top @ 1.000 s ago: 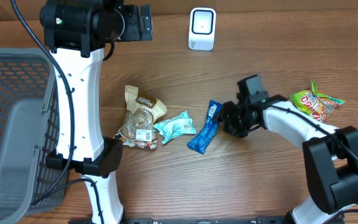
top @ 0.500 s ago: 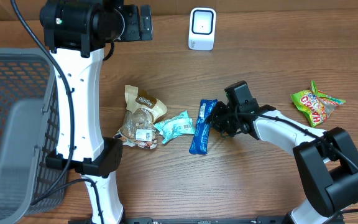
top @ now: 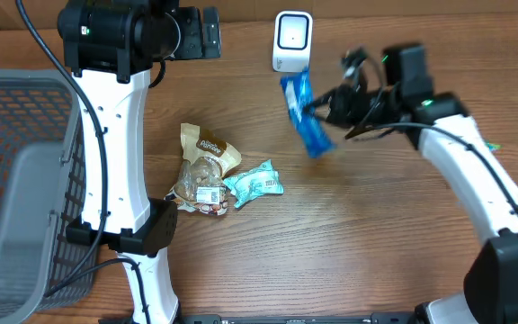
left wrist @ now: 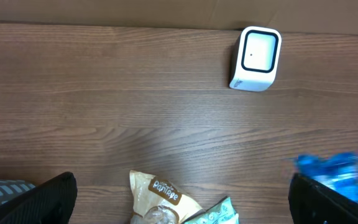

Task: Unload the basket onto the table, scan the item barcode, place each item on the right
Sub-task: 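Lift the blue packet and carry it toward the scanner, then hold the blue packet against the front of the white scanner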

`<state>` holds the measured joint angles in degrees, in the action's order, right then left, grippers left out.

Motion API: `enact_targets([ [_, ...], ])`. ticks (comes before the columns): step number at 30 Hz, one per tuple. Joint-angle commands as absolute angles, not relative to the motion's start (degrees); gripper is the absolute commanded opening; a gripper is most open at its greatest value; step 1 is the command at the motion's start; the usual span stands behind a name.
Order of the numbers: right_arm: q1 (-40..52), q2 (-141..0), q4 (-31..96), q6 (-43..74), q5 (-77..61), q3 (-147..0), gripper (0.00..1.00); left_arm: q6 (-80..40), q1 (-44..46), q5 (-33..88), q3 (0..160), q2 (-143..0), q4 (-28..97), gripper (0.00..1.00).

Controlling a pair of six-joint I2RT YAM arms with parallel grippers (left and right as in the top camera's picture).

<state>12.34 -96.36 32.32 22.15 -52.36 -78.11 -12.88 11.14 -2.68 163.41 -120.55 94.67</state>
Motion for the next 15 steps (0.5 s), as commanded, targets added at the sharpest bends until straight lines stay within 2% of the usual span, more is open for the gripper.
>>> enact_targets([
  [1,11.6,-94.61,33.34,17.91,-58.37,-84.51,0.04,-11.77,10.9,-3.38,163.24,-120.53,94.45,1.0],
  [11,9.93,-94.61,33.39,15.51,-57.95,-89.38,0.04,-11.77,10.9,-3.38,163.22,-120.55,94.45,1.0],
  [15,12.91,-95.15,34.46,14.94,-38.89,-89.32,0.04,-11.77,10.9,-3.4,163.22,-120.55,94.45,1.0],
])
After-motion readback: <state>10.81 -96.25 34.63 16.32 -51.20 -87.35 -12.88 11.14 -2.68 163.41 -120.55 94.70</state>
